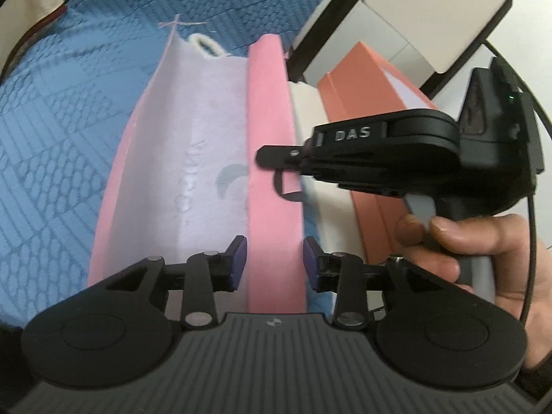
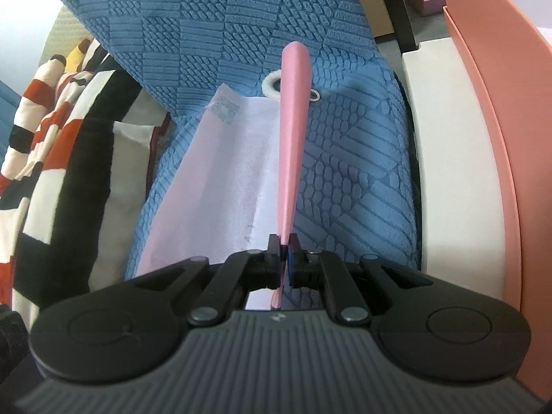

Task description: Organize objects

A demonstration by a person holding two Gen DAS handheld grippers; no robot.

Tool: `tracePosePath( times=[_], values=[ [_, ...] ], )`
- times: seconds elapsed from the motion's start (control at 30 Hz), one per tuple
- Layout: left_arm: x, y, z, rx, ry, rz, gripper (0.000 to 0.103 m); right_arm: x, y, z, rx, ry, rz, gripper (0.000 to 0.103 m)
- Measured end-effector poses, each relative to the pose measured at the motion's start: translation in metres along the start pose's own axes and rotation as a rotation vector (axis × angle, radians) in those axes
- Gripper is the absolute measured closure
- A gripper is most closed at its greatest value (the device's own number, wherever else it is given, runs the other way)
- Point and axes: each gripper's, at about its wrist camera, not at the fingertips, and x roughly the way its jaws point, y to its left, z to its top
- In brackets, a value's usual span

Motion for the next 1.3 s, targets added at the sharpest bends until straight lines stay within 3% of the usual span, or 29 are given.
tracePosePath(
  times=[0.2, 0.37, 0.43, 0.57, 0.73, 0.93, 1.3],
  values=[
    [0.009, -0.015, -0.004, 0.065, 0.013, 0.006, 0.06, 0.0, 0.0, 0.0, -0.005, 0.014, 0.002, 0.096],
    [0.026, -0.03, -0.013, 0.188, 0.06, 0.129, 0.061, 0.002, -0.004, -0.001, -0.005, 0.036, -0.021, 0.094],
    [0.028, -0.031, -0.014, 0.188, 0.07, 0.133, 0.064, 0.0, -0.005, 0.0, -0.004, 0.027, -0.019, 0.093],
    [0.025, -0.018, -0.01, 0.096, 0.064, 0.112, 0.081, -0.009, -0.002, 0.004, -0.019, -0.011, 0.002, 0.088],
    [0.02, 0.012, -0.003, -0.08, 0.054, 0.089, 0.092, -0.019, 0.003, 0.009, -0.028, -0.066, 0.059, 0.088],
    [0.02, 0.039, 0.002, -0.226, 0.072, 0.058, 0.094, -0.002, 0.015, 0.006, -0.066, -0.029, 0.074, 0.088],
    [0.022, 0.046, 0.008, -0.263, 0.108, 0.045, 0.093, 0.037, 0.033, -0.008, -0.12, 0.069, 0.031, 0.089]
  ],
)
